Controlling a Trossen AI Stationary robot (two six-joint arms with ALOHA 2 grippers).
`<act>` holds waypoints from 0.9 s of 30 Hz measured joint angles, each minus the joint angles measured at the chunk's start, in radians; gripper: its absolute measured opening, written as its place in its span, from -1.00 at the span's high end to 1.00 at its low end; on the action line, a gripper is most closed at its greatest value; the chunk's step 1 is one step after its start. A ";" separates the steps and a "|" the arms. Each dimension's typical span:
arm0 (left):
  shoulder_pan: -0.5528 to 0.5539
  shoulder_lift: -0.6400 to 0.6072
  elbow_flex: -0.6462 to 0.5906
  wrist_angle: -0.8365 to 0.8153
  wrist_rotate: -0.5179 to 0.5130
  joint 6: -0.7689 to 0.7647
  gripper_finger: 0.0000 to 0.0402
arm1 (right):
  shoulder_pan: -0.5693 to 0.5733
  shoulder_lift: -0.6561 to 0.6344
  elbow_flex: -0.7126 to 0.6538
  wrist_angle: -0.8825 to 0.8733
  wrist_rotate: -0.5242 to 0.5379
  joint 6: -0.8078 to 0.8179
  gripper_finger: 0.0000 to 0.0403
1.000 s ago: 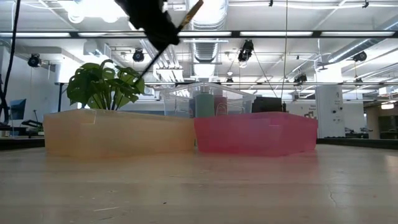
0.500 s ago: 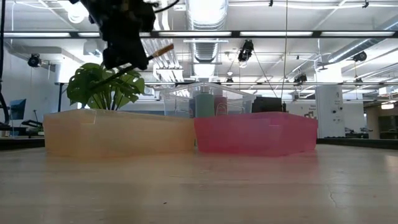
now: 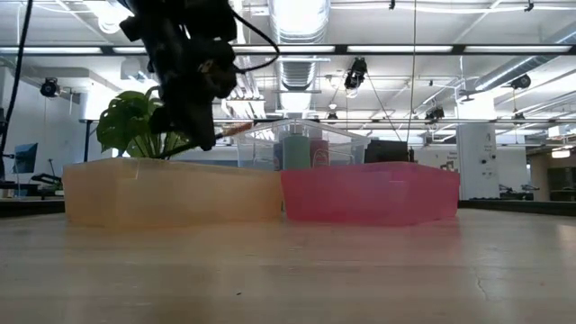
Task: Pick & Place Paint Supplies
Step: Put the black paint brush into the yellow bin
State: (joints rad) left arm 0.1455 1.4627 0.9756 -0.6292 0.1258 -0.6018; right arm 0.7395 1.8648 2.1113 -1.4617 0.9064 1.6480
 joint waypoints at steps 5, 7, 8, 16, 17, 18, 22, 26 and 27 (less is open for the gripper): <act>0.002 0.066 0.000 0.002 0.001 -0.001 0.85 | 0.051 0.000 0.000 -0.111 -0.002 0.150 0.96; 0.001 0.090 0.000 0.005 0.004 -0.001 0.85 | 0.065 0.000 -0.005 -0.112 0.001 0.149 0.96; 0.001 0.100 0.000 0.005 0.005 -0.001 0.85 | 0.071 0.000 -0.006 -0.109 0.000 0.151 0.96; 0.001 0.151 0.000 0.007 0.002 -0.009 0.85 | 0.093 0.001 -0.031 -0.108 -0.002 0.191 0.96; 0.001 0.154 0.000 0.006 0.001 -0.009 0.85 | 0.095 0.000 -0.032 -0.111 -0.001 0.197 0.96; 0.001 0.158 0.000 0.007 0.001 -0.009 0.85 | 0.095 0.000 -0.033 -0.110 -0.001 0.200 0.96; 0.001 0.165 0.000 0.007 -0.002 -0.009 0.85 | 0.099 0.000 -0.038 -0.110 0.000 0.201 0.96; 0.004 0.165 0.000 0.011 -0.011 -0.009 0.85 | 0.099 0.000 -0.040 -0.109 0.002 0.200 0.96; 0.005 0.165 0.000 0.012 -0.011 -0.009 0.85 | 0.099 0.000 -0.040 -0.109 0.002 0.199 0.96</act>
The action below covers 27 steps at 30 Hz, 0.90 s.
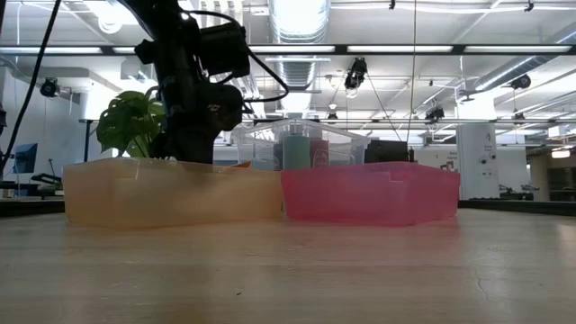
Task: Pick & Place Paint Supplies
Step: Put the black paint brush into the yellow bin
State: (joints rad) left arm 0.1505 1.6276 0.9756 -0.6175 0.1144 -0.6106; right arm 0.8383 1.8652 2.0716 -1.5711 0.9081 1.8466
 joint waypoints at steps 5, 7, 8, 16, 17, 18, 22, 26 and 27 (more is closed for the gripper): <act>0.000 0.000 0.000 0.000 -0.014 0.005 0.85 | 0.000 0.000 0.000 0.000 0.002 -0.004 0.96; 0.000 0.000 0.000 0.000 -0.018 0.008 0.84 | 0.000 0.000 0.000 0.000 0.007 -0.005 0.96; 0.000 0.000 0.000 0.000 -0.018 0.008 0.84 | 0.000 0.000 0.000 0.000 0.008 -0.005 0.96; 0.000 0.000 0.000 0.010 -0.037 0.009 0.63 | 0.000 0.000 0.000 0.000 0.008 0.001 0.96; 0.000 0.000 0.000 0.011 -0.039 0.011 0.59 | 0.000 0.000 0.000 0.000 0.008 0.001 0.96; 0.000 -0.001 0.000 0.011 -0.044 0.012 0.56 | 0.000 0.000 0.000 0.000 0.008 0.002 0.96; 0.000 -0.002 0.000 0.016 -0.048 0.020 0.52 | 0.000 0.000 0.000 0.000 0.008 0.002 0.96; 0.000 -0.003 0.006 0.015 -0.048 0.028 0.51 | 0.000 -0.001 0.000 0.000 0.009 0.002 0.96; 0.000 -0.003 0.008 0.017 -0.048 0.032 0.51 | 0.000 -0.002 0.000 0.000 0.009 0.002 0.96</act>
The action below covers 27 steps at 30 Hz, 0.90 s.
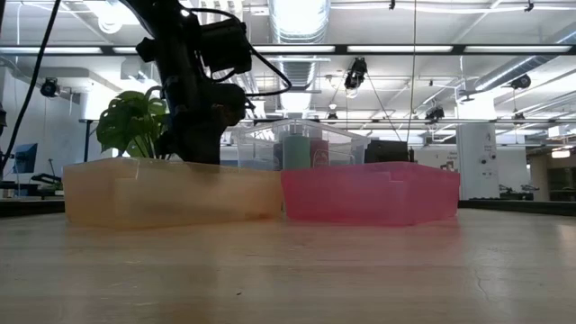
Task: Pick & Place Paint Supplies
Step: Put the black paint brush into the yellow bin, then return to Home Position
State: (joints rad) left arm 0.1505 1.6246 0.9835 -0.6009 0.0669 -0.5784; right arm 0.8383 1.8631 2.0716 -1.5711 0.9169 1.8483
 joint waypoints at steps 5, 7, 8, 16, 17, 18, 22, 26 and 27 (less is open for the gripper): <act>-0.001 -0.030 0.000 0.006 0.003 0.017 0.51 | 0.000 -0.005 0.000 0.000 0.002 0.001 0.96; -0.001 -0.059 -0.001 -0.001 0.004 0.045 0.51 | 0.000 -0.005 0.000 0.000 0.002 0.004 0.96; -0.001 -0.078 -0.001 -0.007 0.003 0.058 0.51 | 0.000 -0.005 0.000 0.000 0.002 0.004 0.96; -0.037 -0.313 -0.086 -0.006 -0.021 0.111 0.51 | -0.001 -0.021 0.000 0.000 0.003 -0.020 0.96; -0.047 -0.352 -0.111 -0.001 -0.022 0.112 0.51 | -0.002 -0.023 0.000 0.000 0.006 -0.023 0.96; -0.060 -0.392 -0.135 0.007 -0.023 0.119 0.51 | -0.003 -0.024 0.000 0.000 0.016 -0.026 0.96; -0.166 -0.575 -0.264 0.104 -0.017 0.165 0.51 | -0.006 -0.037 -0.004 0.000 0.029 -0.039 0.96; -0.305 -0.725 -0.456 0.388 -0.018 0.179 0.51 | -0.012 -0.043 -0.008 0.000 0.030 -0.046 0.96; -0.335 -0.742 -0.508 0.513 -0.030 0.179 0.51 | -0.012 -0.043 -0.009 0.000 0.033 -0.045 0.96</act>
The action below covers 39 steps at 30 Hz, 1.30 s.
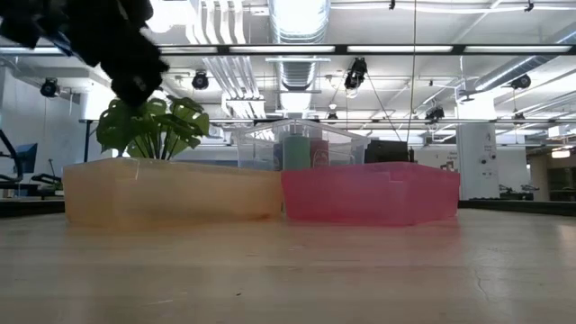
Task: Pick & Place Paint Supplies
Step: Return to Home Position
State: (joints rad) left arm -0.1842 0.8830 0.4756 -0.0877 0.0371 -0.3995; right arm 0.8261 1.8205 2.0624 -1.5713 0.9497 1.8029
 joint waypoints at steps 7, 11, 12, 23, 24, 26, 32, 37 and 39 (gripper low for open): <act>0.025 0.088 -0.125 0.480 -0.113 0.075 0.60 | 0.000 -0.001 -0.002 0.001 0.019 0.000 0.96; 0.150 0.135 -0.059 0.475 0.068 0.169 0.76 | -0.005 -0.003 -0.002 0.001 0.019 -0.001 0.96; 0.173 0.138 -0.047 0.476 0.100 0.183 0.81 | -0.005 -0.005 -0.002 0.000 0.019 -0.002 0.96; 0.203 -0.003 -0.129 0.417 0.132 0.237 0.94 | -0.006 -0.006 -0.003 0.005 0.019 0.031 0.96; 0.203 -0.027 -0.145 0.416 0.132 0.238 0.93 | -0.006 -0.006 -0.003 0.007 0.019 0.037 0.96; 0.203 -0.073 -0.174 0.420 0.118 0.239 0.93 | -0.006 -0.006 -0.003 0.007 0.019 0.049 0.96; 0.203 -0.197 -0.264 0.419 0.102 0.255 0.93 | -0.006 -0.005 -0.004 0.008 0.019 0.070 0.96; 0.203 -0.268 -0.324 0.418 0.101 0.270 0.93 | -0.006 -0.005 -0.004 0.008 0.025 0.071 0.96; 0.203 -0.292 -0.340 0.417 0.101 0.272 0.93 | -0.007 -0.005 -0.005 0.007 0.038 0.073 0.96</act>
State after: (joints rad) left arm 0.0193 0.5908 0.1355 0.3296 0.1383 -0.1278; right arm 0.8192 1.8153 2.0571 -1.5642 0.9872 1.8756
